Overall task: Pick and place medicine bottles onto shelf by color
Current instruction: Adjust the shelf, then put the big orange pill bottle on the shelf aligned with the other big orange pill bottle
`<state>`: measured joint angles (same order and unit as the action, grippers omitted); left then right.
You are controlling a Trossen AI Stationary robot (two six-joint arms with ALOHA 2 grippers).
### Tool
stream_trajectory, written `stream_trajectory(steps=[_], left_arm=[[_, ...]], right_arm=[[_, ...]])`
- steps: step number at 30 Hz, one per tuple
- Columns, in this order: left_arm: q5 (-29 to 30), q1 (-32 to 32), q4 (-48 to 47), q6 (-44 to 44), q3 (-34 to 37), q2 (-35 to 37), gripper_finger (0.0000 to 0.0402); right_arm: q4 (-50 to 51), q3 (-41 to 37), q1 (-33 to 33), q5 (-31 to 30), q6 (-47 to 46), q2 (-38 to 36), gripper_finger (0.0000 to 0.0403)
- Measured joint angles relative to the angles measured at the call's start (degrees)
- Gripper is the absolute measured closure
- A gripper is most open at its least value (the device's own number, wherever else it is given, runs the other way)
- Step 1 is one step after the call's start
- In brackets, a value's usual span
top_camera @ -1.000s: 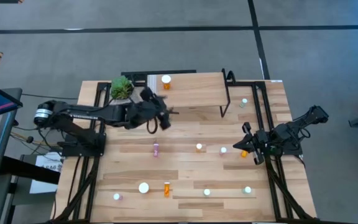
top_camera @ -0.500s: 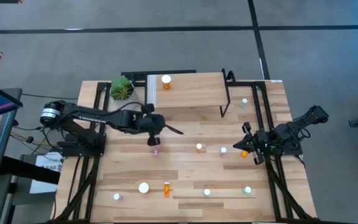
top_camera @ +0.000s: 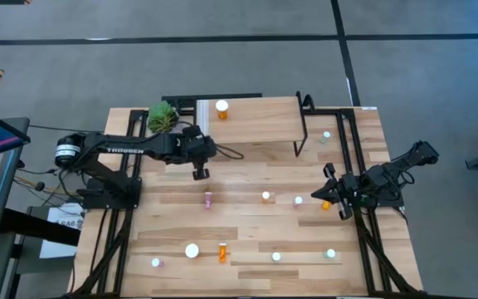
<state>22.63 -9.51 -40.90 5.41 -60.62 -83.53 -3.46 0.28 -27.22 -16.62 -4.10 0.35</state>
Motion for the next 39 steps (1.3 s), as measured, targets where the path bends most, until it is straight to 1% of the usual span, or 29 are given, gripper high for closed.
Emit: stream_trajectory(steps=[7,18,27,33,39], left_arm=[[-1.01,-2.88,0.33,2.32,0.00,0.00,0.0375],[-0.72,-6.85,0.45,2.61,0.00,0.00,0.0375],[-1.49,-7.70,0.54,2.50,-0.02,0.04,0.0375],[-1.47,-5.06,0.57,0.91,-0.02,0.04,0.0375],[-3.98,1.34,0.54,-2.51,-0.02,0.04,0.0375]], right_arm=[[0.00,0.00,0.00,0.00,0.00,-0.01,0.0370],[0.00,0.00,0.00,0.00,0.00,-0.01,0.0370],[0.00,0.02,0.00,0.00,0.00,0.01,0.0370],[0.00,0.01,0.00,0.00,0.00,-0.01,0.0370],[0.00,0.02,0.00,0.00,0.00,0.01,0.0370]])
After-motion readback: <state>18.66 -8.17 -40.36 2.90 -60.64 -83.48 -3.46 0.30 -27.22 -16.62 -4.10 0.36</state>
